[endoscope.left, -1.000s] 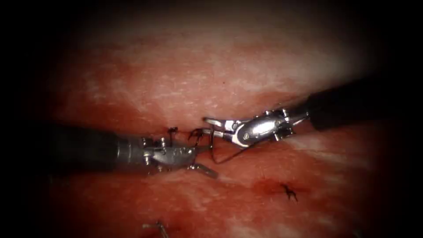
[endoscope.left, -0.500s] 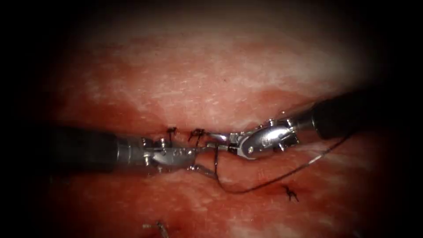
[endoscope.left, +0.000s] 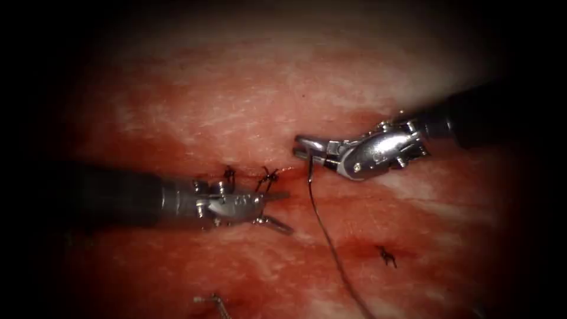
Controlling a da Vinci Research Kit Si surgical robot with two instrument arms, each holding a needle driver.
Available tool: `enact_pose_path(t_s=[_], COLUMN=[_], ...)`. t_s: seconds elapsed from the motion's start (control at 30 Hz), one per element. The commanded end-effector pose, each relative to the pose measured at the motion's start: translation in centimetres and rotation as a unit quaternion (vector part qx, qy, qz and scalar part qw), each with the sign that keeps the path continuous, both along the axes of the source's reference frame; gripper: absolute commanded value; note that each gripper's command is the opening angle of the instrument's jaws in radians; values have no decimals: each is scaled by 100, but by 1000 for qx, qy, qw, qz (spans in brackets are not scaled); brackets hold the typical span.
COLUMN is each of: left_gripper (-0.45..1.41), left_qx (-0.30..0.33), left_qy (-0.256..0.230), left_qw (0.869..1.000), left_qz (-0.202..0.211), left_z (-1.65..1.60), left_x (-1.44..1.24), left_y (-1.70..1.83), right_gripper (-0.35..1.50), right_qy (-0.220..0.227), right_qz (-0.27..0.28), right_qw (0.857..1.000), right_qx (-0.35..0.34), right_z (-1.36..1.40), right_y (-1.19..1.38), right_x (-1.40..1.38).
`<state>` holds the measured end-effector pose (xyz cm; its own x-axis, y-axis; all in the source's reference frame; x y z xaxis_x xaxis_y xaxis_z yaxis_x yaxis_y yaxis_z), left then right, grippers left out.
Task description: Wound Closure
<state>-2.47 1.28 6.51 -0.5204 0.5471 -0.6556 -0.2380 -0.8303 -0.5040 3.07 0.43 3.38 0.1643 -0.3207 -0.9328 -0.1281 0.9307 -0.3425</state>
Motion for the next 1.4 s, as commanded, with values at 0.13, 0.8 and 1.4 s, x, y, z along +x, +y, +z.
enact_pose_path(t_s=[0.13, 0.8, 1.4], left_gripper=[44, 44, 44], left_qx=[2, 2, 3], left_qy=[2, 2, 4], left_qw=[1000, 1000, 1000], left_qz=[1, 3, 6], left_z=[5, 5, 5], left_x=[-4, -2, 0], left_y=[-6, -5, -6], right_gripper=[-35, -35, -35], right_qy=[8, 12, 18], right_qz=[-7, -24, -20], right_qw=[1000, 1000, 999], right_qx=[0, -16, -19], right_z=[-6, -28, -40], right_y=[0, 20, 29], right_x=[6, 10, 5])
